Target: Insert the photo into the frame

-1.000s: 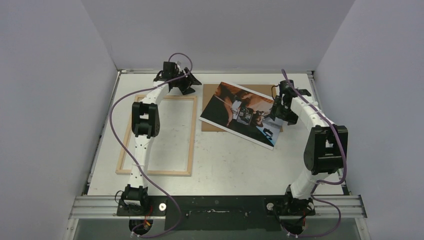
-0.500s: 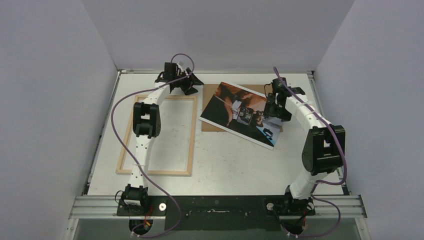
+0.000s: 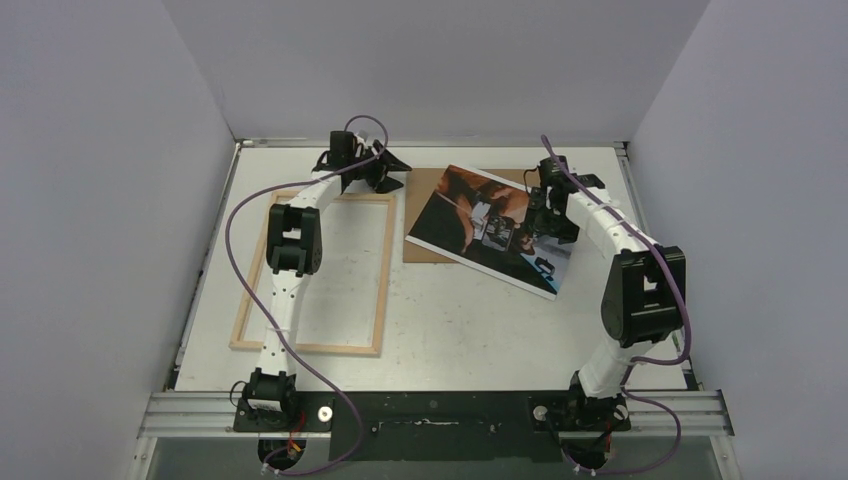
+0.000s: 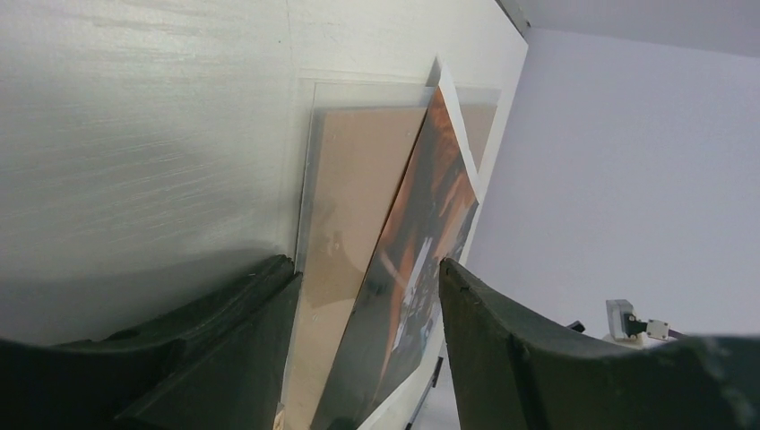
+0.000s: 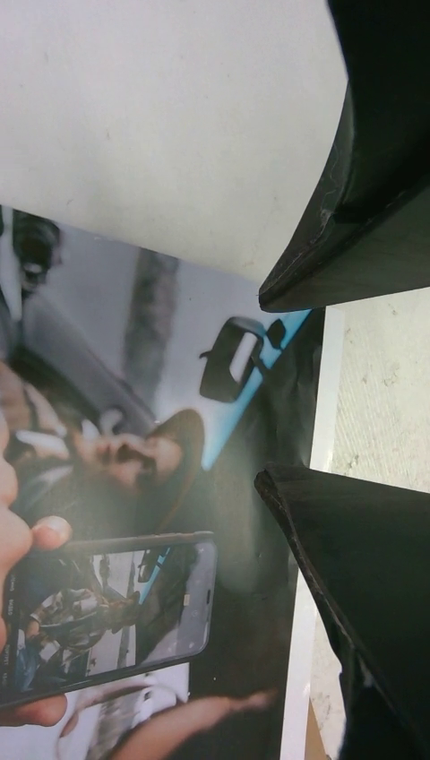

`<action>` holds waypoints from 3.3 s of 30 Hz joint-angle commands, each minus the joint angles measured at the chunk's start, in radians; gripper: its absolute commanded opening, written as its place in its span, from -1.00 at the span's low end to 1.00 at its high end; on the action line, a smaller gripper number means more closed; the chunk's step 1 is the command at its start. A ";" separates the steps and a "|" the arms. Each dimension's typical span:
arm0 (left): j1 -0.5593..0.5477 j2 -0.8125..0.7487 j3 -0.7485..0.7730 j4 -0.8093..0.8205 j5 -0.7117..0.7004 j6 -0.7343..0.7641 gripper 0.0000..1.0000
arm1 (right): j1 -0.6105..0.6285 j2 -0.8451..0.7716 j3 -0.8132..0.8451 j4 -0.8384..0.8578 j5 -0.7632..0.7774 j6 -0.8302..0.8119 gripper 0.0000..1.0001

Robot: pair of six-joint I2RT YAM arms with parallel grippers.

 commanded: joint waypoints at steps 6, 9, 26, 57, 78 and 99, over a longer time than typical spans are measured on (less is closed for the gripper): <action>-0.015 -0.074 -0.029 -0.066 -0.129 0.142 0.17 | 0.019 0.008 0.033 0.022 0.006 0.005 0.26; -0.024 -0.107 -0.020 -0.186 -0.300 0.294 0.28 | 0.022 0.008 0.025 0.025 0.007 0.005 0.26; -0.112 -0.050 0.076 -0.427 -0.403 0.403 0.21 | 0.043 0.035 0.024 0.024 0.012 0.010 0.25; -0.138 -0.158 0.044 -0.571 -0.433 0.452 -0.23 | 0.234 0.261 0.283 0.094 -0.181 -0.133 0.22; -0.054 -0.508 -0.374 -0.263 -0.284 0.348 -0.17 | 0.301 0.690 0.856 0.223 -0.114 -0.074 0.26; 0.008 -0.163 0.038 -0.318 -0.302 0.396 -0.06 | 0.400 0.839 0.971 0.377 -0.147 -0.291 0.34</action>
